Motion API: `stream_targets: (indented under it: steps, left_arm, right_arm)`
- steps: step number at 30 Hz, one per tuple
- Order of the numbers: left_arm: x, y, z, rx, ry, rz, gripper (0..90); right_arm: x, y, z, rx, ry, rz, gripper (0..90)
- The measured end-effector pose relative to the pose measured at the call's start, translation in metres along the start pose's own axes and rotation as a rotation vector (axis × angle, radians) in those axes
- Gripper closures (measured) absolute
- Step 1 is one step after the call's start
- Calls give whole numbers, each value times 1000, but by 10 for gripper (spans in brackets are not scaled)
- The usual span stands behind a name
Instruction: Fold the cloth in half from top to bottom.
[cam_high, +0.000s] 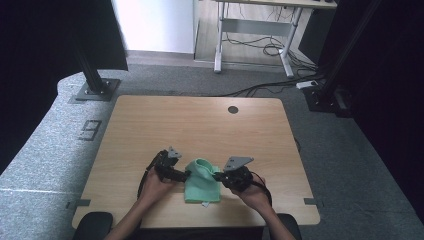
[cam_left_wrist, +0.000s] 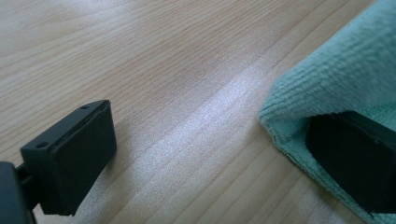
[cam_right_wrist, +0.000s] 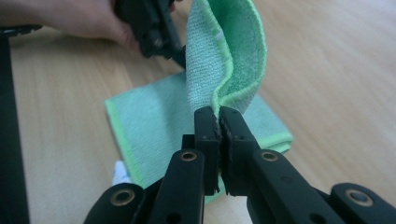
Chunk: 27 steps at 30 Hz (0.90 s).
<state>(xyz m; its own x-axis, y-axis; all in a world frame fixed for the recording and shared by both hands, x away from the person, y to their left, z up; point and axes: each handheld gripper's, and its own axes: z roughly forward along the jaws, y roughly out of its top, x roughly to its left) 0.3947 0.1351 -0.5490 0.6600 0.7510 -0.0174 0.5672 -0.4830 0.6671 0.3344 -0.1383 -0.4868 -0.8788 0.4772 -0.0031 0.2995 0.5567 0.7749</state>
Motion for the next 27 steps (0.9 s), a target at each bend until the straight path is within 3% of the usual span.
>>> stream_targets:
  steps: [21,24,27]
  left_arm:
    - [0,0,0,-1,-1,-2,15]
    - [-1,0,0,-2,-15,10,15]
    - [0,1,-4,22,-58,21,30]
  right_arm:
    - [26,-30,19,123,53,9,833]
    - [25,-34,24,146,60,19,822]
    - [26,-35,27,155,57,26,820]
